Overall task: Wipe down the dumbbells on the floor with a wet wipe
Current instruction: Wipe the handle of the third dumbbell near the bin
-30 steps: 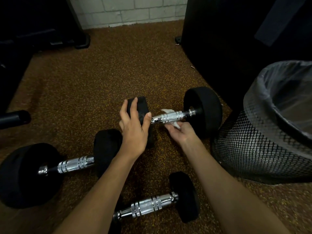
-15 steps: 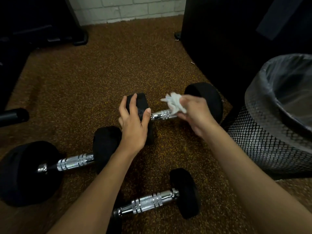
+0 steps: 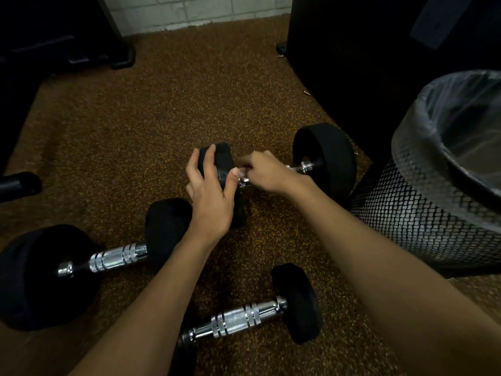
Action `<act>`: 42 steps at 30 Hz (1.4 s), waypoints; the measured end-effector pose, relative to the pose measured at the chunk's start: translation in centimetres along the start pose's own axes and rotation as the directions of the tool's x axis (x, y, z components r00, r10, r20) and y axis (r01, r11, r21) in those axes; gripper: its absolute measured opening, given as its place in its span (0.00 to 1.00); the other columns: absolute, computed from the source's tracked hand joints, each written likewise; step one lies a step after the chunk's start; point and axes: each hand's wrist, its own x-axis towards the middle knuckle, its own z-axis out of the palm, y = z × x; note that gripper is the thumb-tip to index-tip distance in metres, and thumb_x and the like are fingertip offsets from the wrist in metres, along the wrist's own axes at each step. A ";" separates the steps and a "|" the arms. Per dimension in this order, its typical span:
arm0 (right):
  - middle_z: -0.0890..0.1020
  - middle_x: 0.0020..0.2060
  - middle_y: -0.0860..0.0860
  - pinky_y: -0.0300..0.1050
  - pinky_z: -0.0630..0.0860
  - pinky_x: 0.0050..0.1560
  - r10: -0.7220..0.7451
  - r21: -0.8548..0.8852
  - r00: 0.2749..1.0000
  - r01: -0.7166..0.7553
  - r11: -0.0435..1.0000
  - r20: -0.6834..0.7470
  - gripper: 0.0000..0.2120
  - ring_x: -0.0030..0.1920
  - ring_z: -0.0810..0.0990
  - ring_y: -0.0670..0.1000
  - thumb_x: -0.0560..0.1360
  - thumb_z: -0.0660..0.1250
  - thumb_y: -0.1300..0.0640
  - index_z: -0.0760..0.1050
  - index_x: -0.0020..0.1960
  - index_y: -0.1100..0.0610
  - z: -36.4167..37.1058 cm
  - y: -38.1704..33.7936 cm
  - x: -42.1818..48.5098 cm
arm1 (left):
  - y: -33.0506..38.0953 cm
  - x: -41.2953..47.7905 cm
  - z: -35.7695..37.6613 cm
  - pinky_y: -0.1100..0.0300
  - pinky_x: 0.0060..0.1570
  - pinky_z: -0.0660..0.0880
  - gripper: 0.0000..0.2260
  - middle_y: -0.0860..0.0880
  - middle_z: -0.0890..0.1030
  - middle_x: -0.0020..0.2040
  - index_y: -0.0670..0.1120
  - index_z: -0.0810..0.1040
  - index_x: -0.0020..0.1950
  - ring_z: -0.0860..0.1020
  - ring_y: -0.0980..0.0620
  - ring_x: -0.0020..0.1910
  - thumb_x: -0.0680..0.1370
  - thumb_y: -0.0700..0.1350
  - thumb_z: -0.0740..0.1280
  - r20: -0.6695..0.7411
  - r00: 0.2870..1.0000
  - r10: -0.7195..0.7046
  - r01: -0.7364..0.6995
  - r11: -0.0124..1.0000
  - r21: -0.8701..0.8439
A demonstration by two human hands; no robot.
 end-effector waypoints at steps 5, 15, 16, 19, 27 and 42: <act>0.80 0.40 0.52 0.41 0.70 0.39 0.011 0.037 1.000 -0.012 0.999 0.027 0.11 0.43 0.77 0.50 0.78 0.58 0.60 0.79 0.46 0.55 -2.8 1.9 -1.1 | -0.1 -0.2 0.1 0.60 0.64 0.49 0.26 0.47 0.46 0.77 0.51 0.54 0.77 0.52 0.42 0.73 0.80 0.54 0.56 -0.001 1.000 0.011 -0.011 1.000 -0.011; 0.77 0.49 0.55 0.43 0.70 0.36 0.042 0.019 0.989 -0.045 0.999 0.142 0.13 0.48 0.77 0.55 0.79 0.55 0.55 0.77 0.54 0.58 -1.2 -1.0 -1.3 | -0.1 0.2 -0.1 0.59 0.64 0.50 0.26 0.47 0.47 0.77 0.51 0.54 0.77 0.55 0.41 0.73 0.81 0.54 0.56 0.005 1.000 -0.002 0.002 1.000 0.003; 0.78 0.53 0.56 0.44 0.74 0.44 -0.004 -0.006 0.990 0.005 1.000 0.142 0.15 0.54 0.77 0.55 0.80 0.55 0.56 0.75 0.62 0.56 -1.1 -0.2 -2.0 | -0.1 0.2 0.0 0.59 0.64 0.50 0.26 0.47 0.47 0.77 0.51 0.54 0.77 0.54 0.41 0.73 0.81 0.54 0.56 0.005 1.000 0.000 0.000 1.000 0.000; 0.77 0.62 0.55 0.49 0.70 0.63 -0.071 -0.006 0.995 0.072 0.997 0.067 0.17 0.63 0.74 0.54 0.80 0.57 0.56 0.70 0.68 0.50 -1.0 1.9 -2.9 | -0.2 0.0 0.0 0.60 0.63 0.50 0.26 0.48 0.46 0.77 0.52 0.54 0.77 0.53 0.43 0.73 0.81 0.55 0.56 0.006 1.000 0.000 0.000 1.000 -0.019; 0.75 0.59 0.60 0.50 0.70 0.52 0.184 -0.207 0.980 -0.166 0.964 0.073 0.16 0.59 0.74 0.61 0.78 0.57 0.52 0.73 0.59 0.60 -1.1 -0.5 1.2 | 0.0 0.1 0.0 0.60 0.62 0.50 0.26 0.49 0.45 0.77 0.53 0.53 0.77 0.53 0.42 0.73 0.80 0.55 0.56 0.011 1.000 -0.020 0.020 1.000 -0.011; 0.81 0.47 0.54 0.45 0.67 0.57 -0.390 -0.249 0.896 0.337 0.908 -0.211 0.10 0.51 0.79 0.55 0.73 0.68 0.59 0.71 0.52 0.58 2.1 2.9 -2.7 | -0.1 0.2 0.1 0.61 0.62 0.51 0.26 0.48 0.46 0.77 0.52 0.54 0.77 0.54 0.42 0.73 0.80 0.55 0.57 -0.005 1.000 -0.011 0.011 1.000 -0.002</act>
